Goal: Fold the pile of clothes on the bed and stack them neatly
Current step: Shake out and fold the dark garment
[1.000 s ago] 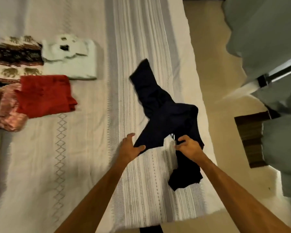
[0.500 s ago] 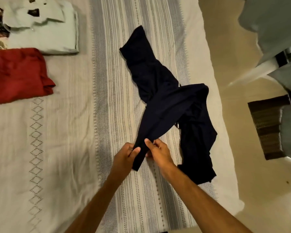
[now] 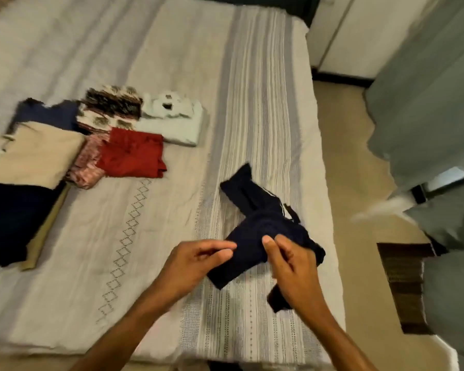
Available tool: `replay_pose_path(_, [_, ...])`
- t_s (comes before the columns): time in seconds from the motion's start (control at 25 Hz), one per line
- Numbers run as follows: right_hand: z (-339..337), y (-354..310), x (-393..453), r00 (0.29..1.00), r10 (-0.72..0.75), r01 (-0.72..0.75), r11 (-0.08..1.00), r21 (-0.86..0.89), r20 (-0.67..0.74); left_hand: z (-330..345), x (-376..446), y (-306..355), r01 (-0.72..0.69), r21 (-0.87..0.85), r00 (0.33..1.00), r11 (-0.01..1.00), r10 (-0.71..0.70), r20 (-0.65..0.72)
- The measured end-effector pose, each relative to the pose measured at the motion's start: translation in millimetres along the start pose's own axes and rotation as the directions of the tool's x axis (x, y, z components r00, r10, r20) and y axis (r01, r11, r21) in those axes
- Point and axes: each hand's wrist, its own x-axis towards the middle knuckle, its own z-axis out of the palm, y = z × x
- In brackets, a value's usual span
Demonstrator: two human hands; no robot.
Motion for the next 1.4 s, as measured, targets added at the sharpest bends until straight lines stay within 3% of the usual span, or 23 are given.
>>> replay_pose_path(0.08, [-40,-69,3,0.992,-0.126,0.125,0.987,-0.104,0.001,-17,-24,73,-0.238,0.296,0.971,0.925,0.236,0.042])
replay_pose_path(0.2, [-95,-168,-11,0.959,-0.281,0.275,0.948,-0.158,-0.018,-36,-60,191,-0.533,0.659,0.786,0.531,0.599,0.153])
replay_pose_path(0.32, [-133,-241,-32,0.943,-0.330,0.327,0.943,-0.059,-0.045,-47,-102,310,-0.593,0.797,0.594,0.114,0.730,0.337])
replay_pose_path(0.36, [-141,-262,-40,0.942,-0.324,0.328,0.944,0.025,-0.085,-49,-116,343,-0.583,0.812,0.570,0.029,0.727,0.383])
replay_pose_path(0.44, [-151,-295,-48,0.936,-0.309,0.341,0.914,0.220,-0.167,-47,-142,394,-0.540,0.841,0.557,-0.030,0.737,0.384])
replay_pose_path(0.52, [-155,-319,-55,0.936,-0.304,0.351,0.857,0.378,-0.181,-42,-165,428,-0.459,0.888,0.554,-0.007,0.780,0.292])
replay_pose_path(0.6, [-149,-333,-61,0.926,-0.366,0.371,0.823,0.430,-0.097,-37,-179,450,-0.383,0.923,0.543,0.031,0.816,0.198])
replay_pose_path(0.68, [-125,-321,-66,0.912,-0.407,0.391,0.901,0.187,0.052,-38,-190,463,-0.378,0.920,0.534,0.099,0.835,0.130])
replay_pose_path(0.76, [-96,-280,-71,0.904,-0.402,0.407,0.913,-0.006,0.144,-45,-198,474,-0.369,0.919,0.516,0.139,0.853,0.078])
replay_pose_path(0.88, [-84,-223,-60,0.959,-0.283,0.276,0.951,0.142,0.033,-68,-210,485,-0.260,0.956,0.499,0.137,0.867,0.012])
replay_pose_path(0.96, [-100,-217,-42,0.957,-0.280,0.288,0.949,0.133,-0.073,-86,-217,487,-0.194,0.972,0.518,0.136,0.855,-0.016])
replay_pose_path(1.08, [-139,-246,-21,0.900,-0.409,0.417,0.908,0.030,-0.148,-110,-221,489,-0.099,0.978,0.484,0.186,0.867,-0.115])
replay_pose_path(1.2, [-182,-290,-9,0.753,-0.642,0.556,0.738,-0.383,-0.144,-143,-219,490,-0.042,0.935,0.391,0.352,0.867,-0.309])
replay_pose_path(1.28, [-211,-322,3,0.623,-0.764,0.506,0.559,-0.656,-0.170,-159,-216,481,-0.047,0.888,0.369,0.458,0.834,-0.411])
replay_pose_path(1.32, [-225,-337,13,0.595,-0.777,0.463,0.541,-0.702,-0.206,-163,-212,475,-0.073,0.860,0.381,0.505,0.811,-0.443])
replay_pose_path(1.4, [-255,-358,34,0.672,-0.720,0.492,0.609,-0.622,-0.173,-168,-205,466,-0.168,0.787,0.417,0.594,0.766,-0.489])
